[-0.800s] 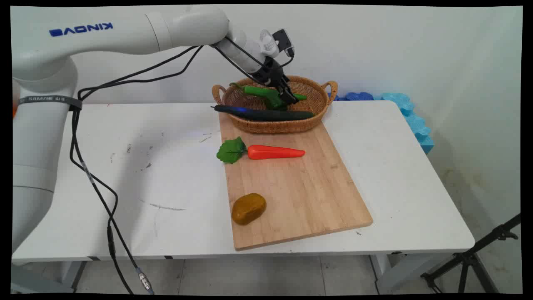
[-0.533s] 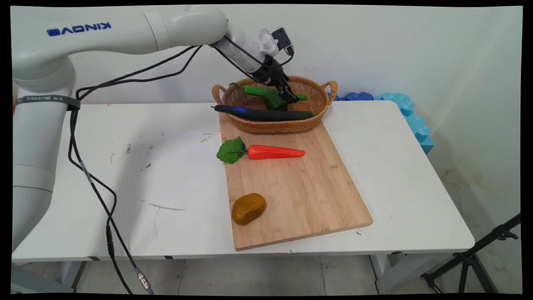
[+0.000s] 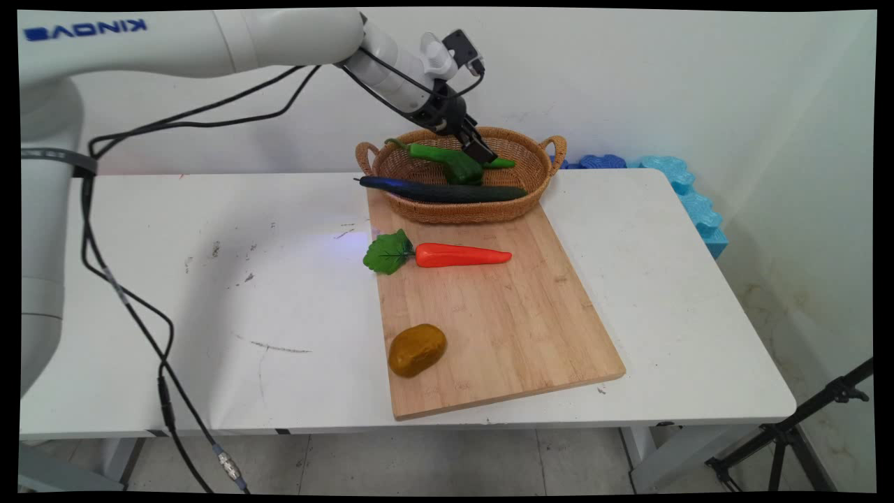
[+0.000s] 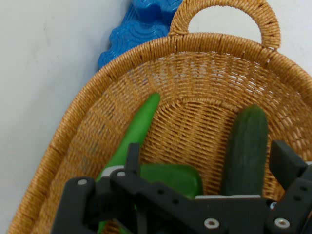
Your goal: Pick up the potato from the cutting board
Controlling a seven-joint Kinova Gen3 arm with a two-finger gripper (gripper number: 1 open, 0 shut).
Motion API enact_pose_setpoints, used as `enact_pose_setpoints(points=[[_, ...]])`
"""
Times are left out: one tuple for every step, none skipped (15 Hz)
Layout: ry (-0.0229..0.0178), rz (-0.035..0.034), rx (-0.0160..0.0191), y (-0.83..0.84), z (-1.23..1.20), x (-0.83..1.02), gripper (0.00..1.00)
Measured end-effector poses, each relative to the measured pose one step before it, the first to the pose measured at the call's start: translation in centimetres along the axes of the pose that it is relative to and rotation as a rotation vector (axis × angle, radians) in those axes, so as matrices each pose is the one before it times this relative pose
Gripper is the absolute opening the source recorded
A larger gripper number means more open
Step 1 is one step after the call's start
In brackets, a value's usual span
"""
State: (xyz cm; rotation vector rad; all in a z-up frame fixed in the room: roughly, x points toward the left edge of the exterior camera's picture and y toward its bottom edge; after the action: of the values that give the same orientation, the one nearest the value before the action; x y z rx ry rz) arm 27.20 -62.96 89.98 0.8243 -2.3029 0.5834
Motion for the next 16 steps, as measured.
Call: enact_pose_setpoints(points=[[-0.00150,-0.01917,0.00280,0.410,-0.731,-0.044,1.00],[-0.00210,-0.01918,0.00184,0.505,-0.759,-0.045,1.00],[-0.00323,-0.01886,0.00150,0.457,-0.703,-0.134,1.00],[-0.00219,-0.01130,0.00008,0.331,-0.433,-0.081,1.00],[-0.00380,-0.01879,-0.00047,0.537,-0.684,-0.155,1.00],[-0.00577,-0.02168,-0.00196,0.659,-0.766,-0.265,1.00],[-0.00651,-0.02154,-0.00297,0.699,-0.771,-0.335,1.00],[-0.00686,-0.02063,-0.00371,0.613,-0.627,-0.369,1.00],[-0.00488,-0.01269,-0.00273,0.410,-0.381,-0.256,1.00],[-0.00786,-0.01991,-0.00427,0.610,-0.577,-0.434,1.00],[-0.00603,-0.01284,-0.00330,0.429,-0.366,-0.322,1.00],[-0.00891,-0.01822,-0.00528,0.602,-0.497,-0.493,1.00],[-0.01096,-0.02227,-0.00656,0.717,-0.544,-0.613,1.00],[-0.01162,-0.02196,-0.00696,0.722,-0.485,-0.653,1.00],[-0.01046,-0.01743,-0.00659,0.616,-0.380,-0.606,1.00],[-0.01202,-0.01931,-0.00838,0.718,-0.394,-0.694,1.00]])
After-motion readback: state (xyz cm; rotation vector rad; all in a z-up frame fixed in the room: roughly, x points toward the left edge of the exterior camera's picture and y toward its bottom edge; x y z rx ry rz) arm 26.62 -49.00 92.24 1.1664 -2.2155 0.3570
